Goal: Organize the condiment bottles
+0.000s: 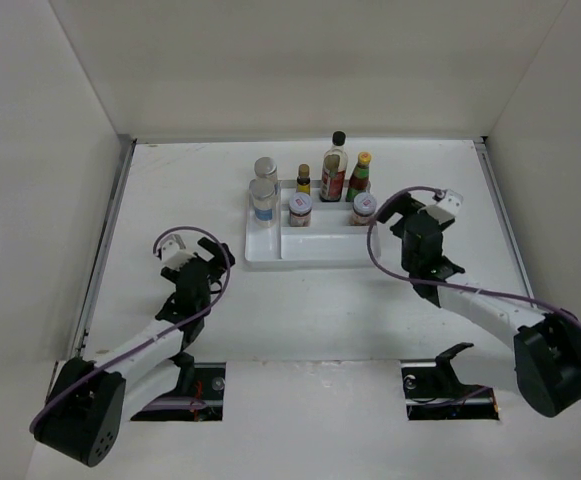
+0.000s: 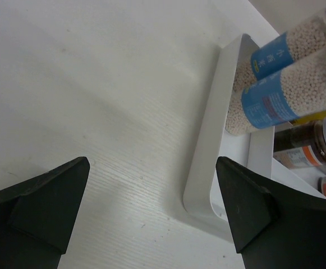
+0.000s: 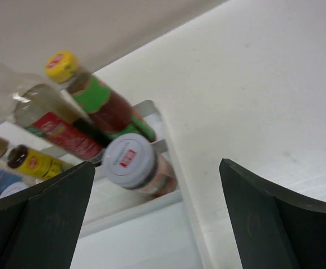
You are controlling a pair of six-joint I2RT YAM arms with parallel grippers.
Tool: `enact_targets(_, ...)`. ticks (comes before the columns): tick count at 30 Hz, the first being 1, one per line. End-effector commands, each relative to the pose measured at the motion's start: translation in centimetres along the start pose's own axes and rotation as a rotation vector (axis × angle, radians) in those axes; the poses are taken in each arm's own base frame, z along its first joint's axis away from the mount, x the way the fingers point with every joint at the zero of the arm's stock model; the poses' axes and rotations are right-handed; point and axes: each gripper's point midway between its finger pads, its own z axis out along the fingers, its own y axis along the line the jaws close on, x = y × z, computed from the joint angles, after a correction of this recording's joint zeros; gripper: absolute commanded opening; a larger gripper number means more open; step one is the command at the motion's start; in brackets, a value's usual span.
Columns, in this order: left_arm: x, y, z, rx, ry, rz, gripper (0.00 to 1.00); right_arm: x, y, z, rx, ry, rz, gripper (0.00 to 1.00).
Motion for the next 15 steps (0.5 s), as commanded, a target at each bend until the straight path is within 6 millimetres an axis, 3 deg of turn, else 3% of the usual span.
enact_targets(1, -2.6, -0.7, 0.3, -0.038, -0.045, -0.014, 1.00, -1.0, -3.3, -0.1, 0.089, -0.073, 0.213, 1.00)
enact_targets(4, -2.9, -0.6, 0.3, -0.063, -0.020, -0.008, 1.00, 0.4, -5.7, -0.8, 0.143, -0.050, 0.297, 1.00)
enact_targets(9, -3.6, -1.1, 0.2, -0.092, 0.035, 0.011, 1.00, 2.9, -7.8, -2.3, 0.175, 0.003, 0.371, 1.00)
enact_targets(12, -4.0, -1.9, 0.1, -0.089, 0.052, 0.022, 1.00, 2.8, -9.2, -2.6, 0.199, -0.021, 0.394, 1.00)
enact_targets(15, -4.3, -2.5, 0.0, -0.080, 0.053, 0.025, 1.00, 2.4, -9.2, -2.5, 0.195, -0.029, 0.414, 1.00)
